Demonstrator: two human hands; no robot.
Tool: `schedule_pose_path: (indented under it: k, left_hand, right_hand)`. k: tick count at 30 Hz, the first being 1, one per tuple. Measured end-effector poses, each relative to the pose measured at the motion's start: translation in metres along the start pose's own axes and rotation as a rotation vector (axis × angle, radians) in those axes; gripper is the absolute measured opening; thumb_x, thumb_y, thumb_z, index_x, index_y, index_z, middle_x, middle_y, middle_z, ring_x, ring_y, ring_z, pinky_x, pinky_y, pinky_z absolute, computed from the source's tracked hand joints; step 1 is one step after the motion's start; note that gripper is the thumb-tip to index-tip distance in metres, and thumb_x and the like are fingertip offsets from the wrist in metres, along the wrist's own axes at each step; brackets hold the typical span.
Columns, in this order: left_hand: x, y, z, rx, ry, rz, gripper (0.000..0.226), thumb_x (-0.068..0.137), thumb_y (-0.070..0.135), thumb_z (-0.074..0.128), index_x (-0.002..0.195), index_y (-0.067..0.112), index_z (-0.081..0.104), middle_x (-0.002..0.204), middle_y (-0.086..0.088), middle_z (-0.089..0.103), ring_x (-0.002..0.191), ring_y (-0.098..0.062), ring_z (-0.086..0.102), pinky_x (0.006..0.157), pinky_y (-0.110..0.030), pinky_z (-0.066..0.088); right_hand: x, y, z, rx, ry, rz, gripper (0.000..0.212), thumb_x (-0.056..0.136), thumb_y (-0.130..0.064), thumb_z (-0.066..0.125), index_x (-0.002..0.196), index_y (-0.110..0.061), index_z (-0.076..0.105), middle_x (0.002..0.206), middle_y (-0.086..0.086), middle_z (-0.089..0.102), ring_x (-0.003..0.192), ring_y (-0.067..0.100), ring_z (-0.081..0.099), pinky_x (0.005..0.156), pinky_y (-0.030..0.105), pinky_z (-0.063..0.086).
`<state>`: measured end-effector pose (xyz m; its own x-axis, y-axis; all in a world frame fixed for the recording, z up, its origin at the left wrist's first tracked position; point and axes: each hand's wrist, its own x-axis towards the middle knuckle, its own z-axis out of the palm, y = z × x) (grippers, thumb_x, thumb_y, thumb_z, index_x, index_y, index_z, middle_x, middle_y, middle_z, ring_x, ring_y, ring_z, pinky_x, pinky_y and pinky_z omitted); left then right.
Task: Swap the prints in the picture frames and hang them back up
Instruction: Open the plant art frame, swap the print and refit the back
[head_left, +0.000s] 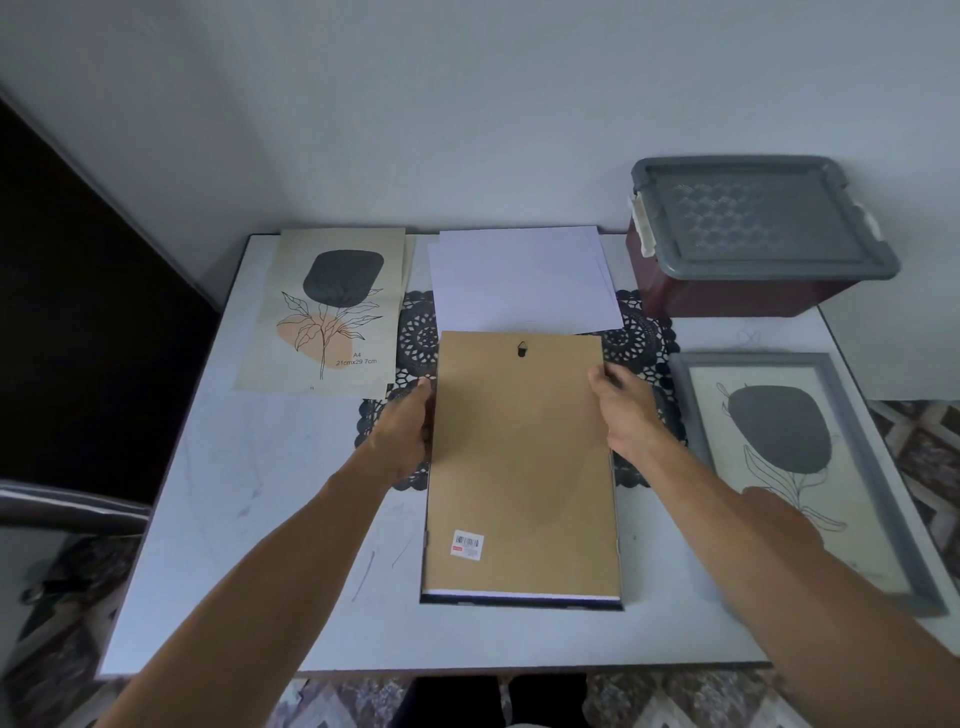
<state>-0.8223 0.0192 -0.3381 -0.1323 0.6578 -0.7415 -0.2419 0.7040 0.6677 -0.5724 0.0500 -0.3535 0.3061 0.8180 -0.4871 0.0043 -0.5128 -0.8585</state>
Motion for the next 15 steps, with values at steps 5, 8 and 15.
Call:
schedule_pose_path:
  k: [5, 8, 15]
  left_hand:
    - [-0.007, -0.01, 0.0, 0.089, 0.014, 0.039, 0.038, 0.102, 0.035, 0.049, 0.097, 0.003, 0.069, 0.096, -0.012, 0.071, 0.083, -0.027, 0.067, 0.075, -0.042, 0.059]
    - [-0.004, -0.012, 0.001, 0.065, 0.071, 0.069, 0.039, 0.102, 0.036, 0.05, 0.087, 0.006, 0.069, 0.097, -0.014, 0.069, 0.088, -0.027, 0.066, 0.094, -0.052, 0.052]
    - [-0.008, -0.015, 0.006, -0.027, 0.016, 0.016, 0.043, 0.103, 0.034, 0.047, 0.111, -0.004, 0.065, 0.113, -0.018, 0.07, 0.101, -0.033, 0.068, 0.082, -0.044, 0.058]
  right_hand:
    - [0.003, -0.006, -0.01, 0.104, 0.018, 0.089, 0.017, 0.098, -0.028, 0.061, 0.098, -0.015, 0.071, 0.11, 0.005, 0.072, 0.102, 0.02, 0.067, 0.095, 0.039, 0.053]
    - [-0.007, -0.005, -0.013, 0.058, -0.079, 0.14, 0.028, 0.101, -0.036, 0.054, 0.121, -0.021, 0.065, 0.128, -0.008, 0.063, 0.114, 0.015, 0.058, 0.102, 0.038, 0.045]
    - [-0.018, 0.013, -0.021, 0.195, -0.1, 0.247, 0.029, 0.105, -0.022, 0.044, 0.12, -0.008, 0.064, 0.118, 0.007, 0.068, 0.105, 0.022, 0.064, 0.093, 0.038, 0.053]
